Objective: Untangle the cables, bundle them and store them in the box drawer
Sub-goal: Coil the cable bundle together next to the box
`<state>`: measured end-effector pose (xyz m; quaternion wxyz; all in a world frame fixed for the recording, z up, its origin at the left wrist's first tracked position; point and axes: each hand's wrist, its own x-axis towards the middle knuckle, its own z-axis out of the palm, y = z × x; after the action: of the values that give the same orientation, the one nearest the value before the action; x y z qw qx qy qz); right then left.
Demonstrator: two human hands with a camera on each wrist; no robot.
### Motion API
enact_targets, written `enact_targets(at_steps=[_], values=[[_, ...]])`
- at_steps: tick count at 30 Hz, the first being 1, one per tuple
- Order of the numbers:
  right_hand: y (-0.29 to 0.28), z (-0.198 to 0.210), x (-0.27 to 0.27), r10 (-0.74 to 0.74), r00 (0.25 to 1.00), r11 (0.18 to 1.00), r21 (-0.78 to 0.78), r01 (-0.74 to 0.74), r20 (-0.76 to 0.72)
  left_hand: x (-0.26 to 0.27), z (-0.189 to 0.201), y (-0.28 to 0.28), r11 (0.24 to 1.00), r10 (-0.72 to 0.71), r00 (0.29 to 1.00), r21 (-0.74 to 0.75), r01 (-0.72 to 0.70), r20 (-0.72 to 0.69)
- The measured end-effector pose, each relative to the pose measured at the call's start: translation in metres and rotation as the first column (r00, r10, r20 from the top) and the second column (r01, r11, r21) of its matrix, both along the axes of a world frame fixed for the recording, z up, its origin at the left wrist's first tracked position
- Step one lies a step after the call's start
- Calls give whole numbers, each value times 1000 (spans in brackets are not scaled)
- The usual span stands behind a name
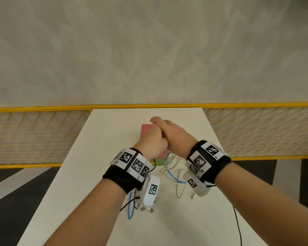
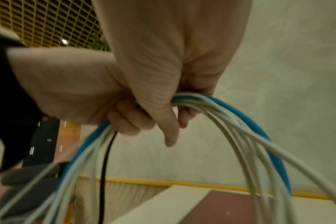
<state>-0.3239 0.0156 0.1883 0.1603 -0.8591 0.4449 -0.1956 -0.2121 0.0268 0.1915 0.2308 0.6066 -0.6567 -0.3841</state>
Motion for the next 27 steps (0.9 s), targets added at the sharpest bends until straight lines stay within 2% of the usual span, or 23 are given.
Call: enact_targets(at_steps=[2, 4, 8, 10, 11, 12, 14, 15, 16, 18, 20, 22, 24, 25, 26, 27], values=[[0, -4, 2, 1, 1000, 1000, 28, -1, -5, 2, -2, 0, 1000, 20, 996, 17, -18, -82], [0, -6, 3, 0, 998, 1000, 12, 1, -69, 7, -4, 1, 1000, -7, 994, 7, 8, -112], [-10, -2, -8, -104, 981, 989, -124, 84, -166, 20, -3, 7, 998, -48, 955, 22, 57, -294], [-16, -1, -19, -178, 983, 979, -106, 172, -50, 26, -11, 9, 994, -106, 953, -19, 105, -285], [-20, 0, -26, -229, 972, 970, -73, 232, 46, 29, -14, 11, 989, -145, 964, -61, 134, -221], [-24, 1, -34, -284, 947, 956, -36, 292, 149, 33, -19, 14, 981, -180, 972, -97, 167, -148], [-34, 2, -53, -383, 851, 919, 58, 389, 358, 41, -33, 16, 972, -221, 974, -95, 217, -42], [-37, 1, -62, -419, 810, 903, 100, 417, 410, 43, -38, 18, 970, -231, 973, -80, 231, 1], [-39, -1, -69, -454, 802, 889, 134, 439, 388, 45, -42, 19, 968, -233, 971, -80, 236, 46], [-36, -5, -74, -512, 845, 858, 135, 495, 154, 46, -48, 18, 975, -190, 971, -91, 205, 146], [-27, -8, -70, -502, 852, 862, -10, 506, -147, 42, -49, 15, 981, -126, 969, -121, 154, 211], [-13, -9, -53, -392, 862, 916, -226, 332, -321, 33, -45, 11, 981, -88, 962, -143, 128, 257], [-2, -11, -31, -203, 892, 938, -340, 60, -403, 20, -34, 11, 984, -68, 955, -139, 112, 289], [1, -14, -20, -132, 904, 938, -345, -18, -406, 14, -27, 11, 974, -93, 922, -155, 162, 377], [2, -17, -12, -102, 920, 945, -325, -29, -378, 10, -23, 10, 959, -122, 902, -184, 214, 413], [2, -16, -8, -105, 937, 957, -290, 4, -332, 8, -16, 9, 952, -130, 912, -207, 224, 389]])
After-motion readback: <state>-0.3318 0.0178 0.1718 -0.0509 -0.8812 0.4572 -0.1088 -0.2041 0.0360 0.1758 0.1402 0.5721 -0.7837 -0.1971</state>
